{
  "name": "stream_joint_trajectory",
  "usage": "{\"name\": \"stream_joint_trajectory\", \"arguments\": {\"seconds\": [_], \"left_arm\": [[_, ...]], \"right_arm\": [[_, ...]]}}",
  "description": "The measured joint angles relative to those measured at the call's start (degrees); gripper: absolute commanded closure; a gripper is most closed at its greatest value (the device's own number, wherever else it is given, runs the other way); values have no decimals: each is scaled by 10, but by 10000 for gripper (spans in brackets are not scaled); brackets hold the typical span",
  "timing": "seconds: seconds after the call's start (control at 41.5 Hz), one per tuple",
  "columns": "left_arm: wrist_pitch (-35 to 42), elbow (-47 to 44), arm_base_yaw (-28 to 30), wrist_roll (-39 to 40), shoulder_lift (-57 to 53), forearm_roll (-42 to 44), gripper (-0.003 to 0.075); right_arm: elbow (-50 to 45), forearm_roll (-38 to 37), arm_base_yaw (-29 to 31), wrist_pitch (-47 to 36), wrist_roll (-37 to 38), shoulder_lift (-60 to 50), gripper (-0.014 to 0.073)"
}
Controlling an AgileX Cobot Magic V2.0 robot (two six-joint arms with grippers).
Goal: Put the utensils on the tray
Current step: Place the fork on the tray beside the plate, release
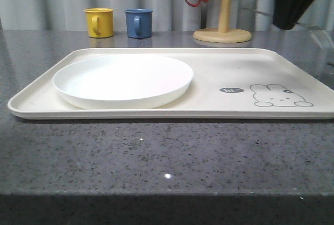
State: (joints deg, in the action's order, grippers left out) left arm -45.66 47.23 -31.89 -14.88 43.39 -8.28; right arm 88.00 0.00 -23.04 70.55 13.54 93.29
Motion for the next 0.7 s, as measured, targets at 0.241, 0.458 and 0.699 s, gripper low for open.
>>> {"name": "stream_joint_trajectory", "arguments": {"seconds": [0.241,0.458,0.699], "left_arm": [[0,0,0,0,0,0,502],[0,0,0,0,0,0,502],[0,0,0,0,0,0,502]], "right_arm": [[10,-3,-51,0,133,56,555],[10,-3,-53,-8,205,101,555],[10,0,-53,-36,215,115,536]]}}
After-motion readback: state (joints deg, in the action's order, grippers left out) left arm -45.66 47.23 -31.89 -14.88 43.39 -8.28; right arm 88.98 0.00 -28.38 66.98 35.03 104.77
